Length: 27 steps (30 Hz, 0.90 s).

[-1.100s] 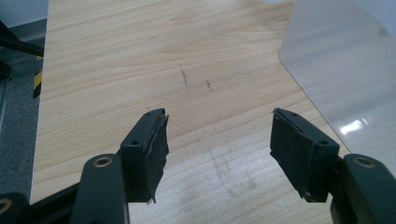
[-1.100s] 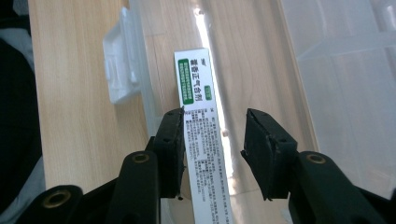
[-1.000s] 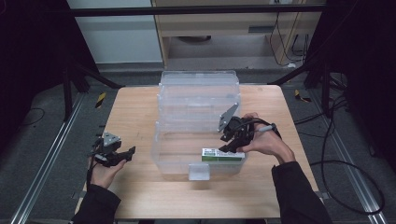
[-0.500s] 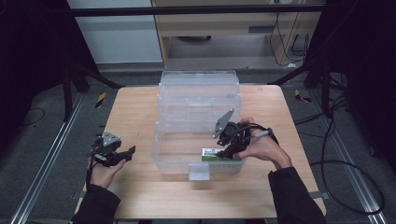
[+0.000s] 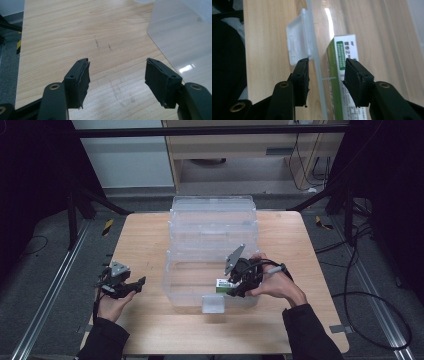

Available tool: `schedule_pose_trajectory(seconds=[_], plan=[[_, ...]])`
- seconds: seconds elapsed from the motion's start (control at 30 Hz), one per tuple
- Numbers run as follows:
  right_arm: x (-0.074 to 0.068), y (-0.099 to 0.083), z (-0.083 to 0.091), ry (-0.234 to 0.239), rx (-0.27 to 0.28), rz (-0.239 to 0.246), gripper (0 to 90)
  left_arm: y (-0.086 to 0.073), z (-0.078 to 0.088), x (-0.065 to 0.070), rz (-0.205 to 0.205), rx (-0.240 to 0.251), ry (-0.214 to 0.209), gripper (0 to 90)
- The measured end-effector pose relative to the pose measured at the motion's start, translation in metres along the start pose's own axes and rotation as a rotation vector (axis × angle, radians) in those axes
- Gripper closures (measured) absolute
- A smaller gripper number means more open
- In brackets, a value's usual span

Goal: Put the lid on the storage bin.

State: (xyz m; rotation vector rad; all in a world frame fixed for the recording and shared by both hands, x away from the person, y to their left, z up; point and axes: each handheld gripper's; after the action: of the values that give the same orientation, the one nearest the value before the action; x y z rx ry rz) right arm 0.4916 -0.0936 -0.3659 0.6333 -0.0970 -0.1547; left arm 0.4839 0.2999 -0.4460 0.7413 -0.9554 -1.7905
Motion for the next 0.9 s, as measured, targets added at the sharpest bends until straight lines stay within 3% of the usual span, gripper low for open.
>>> schedule_pose_trajectory(seconds=[0.37, 0.9], plan=[[-0.007, 0.003, -0.015, 0.039, -0.031, 0.014, 59.0, 0.002, 0.001, 0.003, -0.008, 0.002, 0.004, 35.3], [-0.005, -0.001, -0.035, 0.071, -0.066, -0.009, 61.6, 0.001, 0.000, 0.002, -0.009, -0.001, 0.003, 35.2]])
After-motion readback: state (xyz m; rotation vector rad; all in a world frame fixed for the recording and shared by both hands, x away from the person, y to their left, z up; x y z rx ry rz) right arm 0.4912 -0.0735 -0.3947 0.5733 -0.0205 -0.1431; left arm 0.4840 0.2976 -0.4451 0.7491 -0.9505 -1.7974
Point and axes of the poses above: each handheld gripper's, and its own axes: z roughly backward along the jaws, y roughly out of its top, x roughly to its right, and after that the axes turned 9 degrees about x, right-handed
